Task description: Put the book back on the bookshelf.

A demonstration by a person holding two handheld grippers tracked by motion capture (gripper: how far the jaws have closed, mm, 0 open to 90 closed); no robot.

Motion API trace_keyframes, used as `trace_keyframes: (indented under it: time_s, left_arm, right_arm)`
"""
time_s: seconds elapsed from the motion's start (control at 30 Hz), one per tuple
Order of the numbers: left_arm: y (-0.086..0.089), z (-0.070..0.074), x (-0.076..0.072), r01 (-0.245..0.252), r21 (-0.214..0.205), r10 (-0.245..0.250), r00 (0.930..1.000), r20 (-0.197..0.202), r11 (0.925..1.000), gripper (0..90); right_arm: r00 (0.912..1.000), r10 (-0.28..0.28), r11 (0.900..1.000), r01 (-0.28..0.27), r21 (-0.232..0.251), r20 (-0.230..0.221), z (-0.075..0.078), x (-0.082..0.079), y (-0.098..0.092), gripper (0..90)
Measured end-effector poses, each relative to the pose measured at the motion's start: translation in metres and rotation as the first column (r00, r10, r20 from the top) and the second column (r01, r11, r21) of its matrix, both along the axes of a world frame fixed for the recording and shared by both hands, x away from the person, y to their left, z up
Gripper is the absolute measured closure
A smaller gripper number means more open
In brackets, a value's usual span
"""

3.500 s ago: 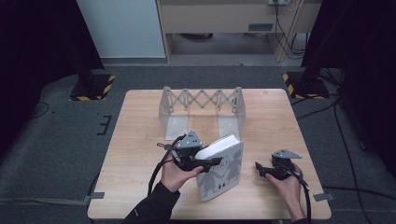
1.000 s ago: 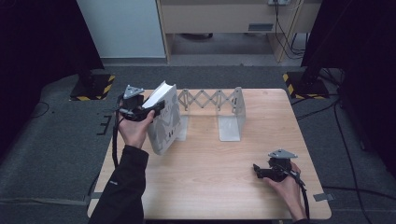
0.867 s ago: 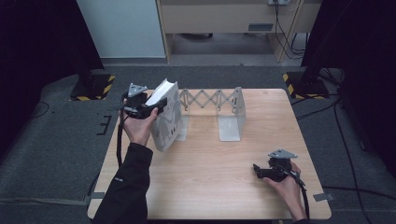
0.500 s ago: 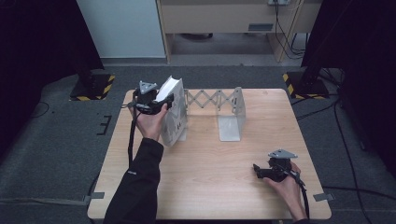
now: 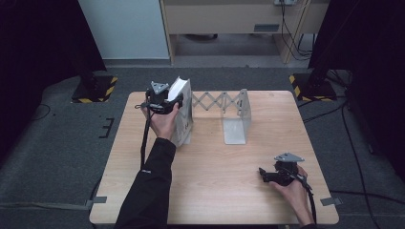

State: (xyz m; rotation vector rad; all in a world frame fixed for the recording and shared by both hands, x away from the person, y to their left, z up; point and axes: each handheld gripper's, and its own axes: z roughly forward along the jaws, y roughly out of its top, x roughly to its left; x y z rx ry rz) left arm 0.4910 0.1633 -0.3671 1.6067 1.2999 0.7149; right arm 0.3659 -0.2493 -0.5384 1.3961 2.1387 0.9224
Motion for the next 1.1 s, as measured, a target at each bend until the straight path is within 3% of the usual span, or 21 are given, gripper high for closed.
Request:
trace_keyframes:
  time_s: [0.17,0.47,0.77,1.1]
  left_arm:
    - [-0.007,-0.005,0.003,-0.018,0.014,0.018,0.9996,0.02,0.9997,50.6]
    - [-0.011,-0.014,0.007,-0.039,0.011,0.039,0.9991,0.017,0.9992,50.4]
    - [-0.009,-0.025,-0.002,-0.035,-0.033,0.036,0.9989,0.03,0.9988,47.7]
    - [-0.011,-0.033,-0.016,-0.004,-0.021,0.005,0.9983,0.059,0.9998,44.4]
  right_arm:
    - [1.0,0.0,1.0,0.0,0.0,0.0,0.0,0.0,0.0,10.5]
    - [1.0,0.001,1.0,-0.001,0.001,-0.002,0.0,0.0,0.0,10.5]
    - [1.0,0.001,1.0,-0.001,0.0,-0.002,0.0,0.0,0.0,10.5]
    - [1.0,0.001,1.0,-0.001,0.0,-0.002,0.0,0.0,0.0,10.5]
